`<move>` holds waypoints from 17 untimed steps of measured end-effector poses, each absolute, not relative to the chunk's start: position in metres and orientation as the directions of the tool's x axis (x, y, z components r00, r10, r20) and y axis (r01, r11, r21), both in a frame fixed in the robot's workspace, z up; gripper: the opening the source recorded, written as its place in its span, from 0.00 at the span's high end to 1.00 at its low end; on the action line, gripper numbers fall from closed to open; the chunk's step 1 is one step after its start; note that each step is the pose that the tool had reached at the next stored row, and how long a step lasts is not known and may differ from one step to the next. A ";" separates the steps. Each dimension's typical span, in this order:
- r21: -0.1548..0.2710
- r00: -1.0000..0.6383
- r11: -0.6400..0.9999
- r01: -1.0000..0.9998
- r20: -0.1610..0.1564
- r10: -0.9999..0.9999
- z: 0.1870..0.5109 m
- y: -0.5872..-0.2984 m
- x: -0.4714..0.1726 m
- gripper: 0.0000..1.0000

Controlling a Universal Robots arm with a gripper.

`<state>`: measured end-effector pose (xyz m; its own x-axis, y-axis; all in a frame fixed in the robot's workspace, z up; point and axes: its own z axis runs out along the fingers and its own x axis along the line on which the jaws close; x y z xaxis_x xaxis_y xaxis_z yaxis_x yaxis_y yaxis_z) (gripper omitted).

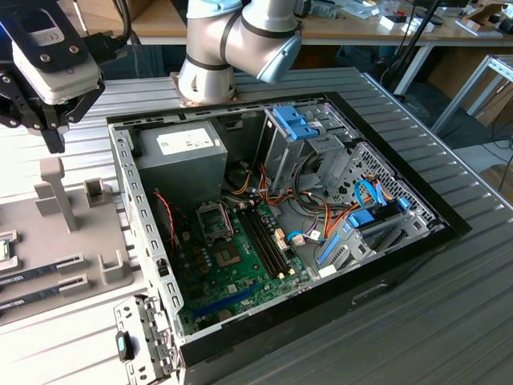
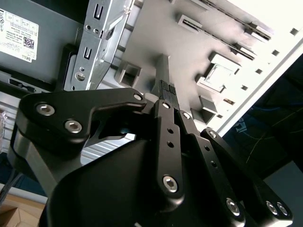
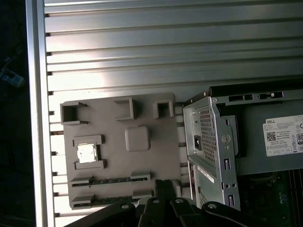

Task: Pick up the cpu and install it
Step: 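Reach for the cpu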

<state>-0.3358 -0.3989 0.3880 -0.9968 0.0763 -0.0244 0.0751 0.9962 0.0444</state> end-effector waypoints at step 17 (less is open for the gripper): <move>0.044 -0.997 0.996 0.075 -0.024 0.076 0.388 -0.399 -0.342 0.89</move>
<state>-0.3424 -0.3989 0.3877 -0.9968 0.0762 -0.0245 0.0751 0.9962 0.0443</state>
